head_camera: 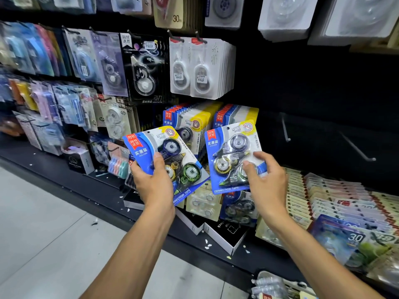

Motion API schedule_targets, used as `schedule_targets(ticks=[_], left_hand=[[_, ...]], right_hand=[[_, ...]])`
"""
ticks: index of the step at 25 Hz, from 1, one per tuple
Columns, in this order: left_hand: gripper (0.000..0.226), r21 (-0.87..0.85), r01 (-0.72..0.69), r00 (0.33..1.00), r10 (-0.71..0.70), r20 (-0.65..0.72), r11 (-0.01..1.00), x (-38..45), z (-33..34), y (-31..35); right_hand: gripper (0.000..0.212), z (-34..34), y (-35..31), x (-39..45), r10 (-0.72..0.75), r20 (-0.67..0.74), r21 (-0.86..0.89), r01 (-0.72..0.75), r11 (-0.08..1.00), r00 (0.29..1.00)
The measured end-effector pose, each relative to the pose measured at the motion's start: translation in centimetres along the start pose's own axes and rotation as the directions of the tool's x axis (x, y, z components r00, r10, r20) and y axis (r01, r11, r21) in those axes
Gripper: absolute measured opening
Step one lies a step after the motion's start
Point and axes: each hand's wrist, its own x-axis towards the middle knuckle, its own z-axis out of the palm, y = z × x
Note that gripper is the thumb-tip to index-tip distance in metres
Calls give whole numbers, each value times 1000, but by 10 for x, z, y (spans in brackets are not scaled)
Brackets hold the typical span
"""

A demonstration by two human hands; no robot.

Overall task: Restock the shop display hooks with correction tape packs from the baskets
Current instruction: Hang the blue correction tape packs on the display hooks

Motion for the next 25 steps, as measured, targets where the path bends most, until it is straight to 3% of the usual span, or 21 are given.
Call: schedule_targets(ticks=[3,9,11,15,22,24,25], left_hand=[[35,-18,6,1000,-6,4,1000,0,0,0],[18,-24,12,1000,-12,18,1000,-1,0,0],[20,-24,15,1000,-14,25,1000,-4,0,2],[14,-13,31,999,-30,32,999,-4,0,1],[10,-12,59,998,-58,34,998,3,1,-1],[13,-5,45,998,-45,34,999,3,2,-2],[14,-8,38,999,-37,34,999,3,2,-2]], right_hand=[[21,-2,-4,-2,-17,-10,0,17,1000,1000],[27,6,-3,12,53,-15,6,-53,999,998],[29,10,4,20,53,6,-67,-53,996,999],[49,26,19,52,69,180,-353,-1,936,981],[52,42,36,76,202,216,-302,-132,944,955],[52,43,37,67,216,233,-418,-103,902,948],[50,44,35,61,161,176,-499,-53,865,971]])
